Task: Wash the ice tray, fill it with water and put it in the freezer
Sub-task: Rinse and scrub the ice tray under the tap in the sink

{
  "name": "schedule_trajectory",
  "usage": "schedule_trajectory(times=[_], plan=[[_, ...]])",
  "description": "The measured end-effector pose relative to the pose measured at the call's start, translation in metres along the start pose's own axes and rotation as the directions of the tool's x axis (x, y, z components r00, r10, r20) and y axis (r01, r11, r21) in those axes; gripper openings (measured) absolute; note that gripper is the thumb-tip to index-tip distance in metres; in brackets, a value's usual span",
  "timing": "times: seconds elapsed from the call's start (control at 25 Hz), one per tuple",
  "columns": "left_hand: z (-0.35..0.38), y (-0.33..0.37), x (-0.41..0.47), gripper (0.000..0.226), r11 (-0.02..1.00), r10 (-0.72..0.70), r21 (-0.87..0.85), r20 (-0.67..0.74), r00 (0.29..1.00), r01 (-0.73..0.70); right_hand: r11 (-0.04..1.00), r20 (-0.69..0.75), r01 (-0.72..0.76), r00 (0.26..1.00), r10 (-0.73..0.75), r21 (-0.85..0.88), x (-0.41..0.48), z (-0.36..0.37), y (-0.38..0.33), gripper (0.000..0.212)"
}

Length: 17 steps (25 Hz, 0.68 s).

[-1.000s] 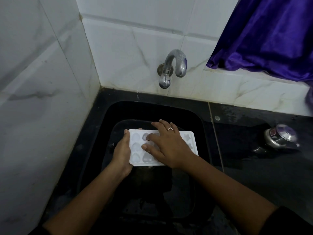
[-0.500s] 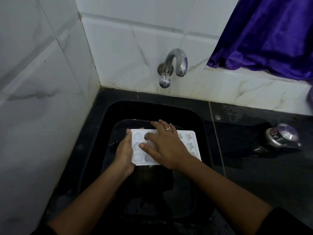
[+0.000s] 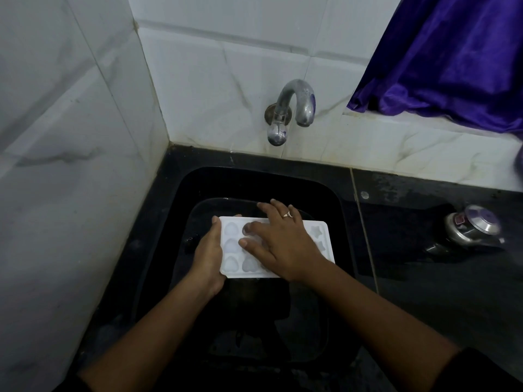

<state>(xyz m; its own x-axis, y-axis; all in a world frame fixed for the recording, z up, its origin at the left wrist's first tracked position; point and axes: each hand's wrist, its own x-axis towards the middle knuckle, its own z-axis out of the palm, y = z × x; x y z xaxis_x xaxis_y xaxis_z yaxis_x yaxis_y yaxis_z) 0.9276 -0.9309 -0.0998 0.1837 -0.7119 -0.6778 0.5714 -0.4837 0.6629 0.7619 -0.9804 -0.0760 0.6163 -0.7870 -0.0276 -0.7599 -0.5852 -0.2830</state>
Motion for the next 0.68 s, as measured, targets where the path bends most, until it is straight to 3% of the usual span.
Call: schedule_trajectory(times=[0.68], plan=[[0.003,0.003,-0.009,0.067,1.000,0.012,-0.004,-0.028,1.000,-0.012,0.999,0.011,0.031,0.999,-0.031,-0.022,-0.004,0.009,-0.009,0.067]])
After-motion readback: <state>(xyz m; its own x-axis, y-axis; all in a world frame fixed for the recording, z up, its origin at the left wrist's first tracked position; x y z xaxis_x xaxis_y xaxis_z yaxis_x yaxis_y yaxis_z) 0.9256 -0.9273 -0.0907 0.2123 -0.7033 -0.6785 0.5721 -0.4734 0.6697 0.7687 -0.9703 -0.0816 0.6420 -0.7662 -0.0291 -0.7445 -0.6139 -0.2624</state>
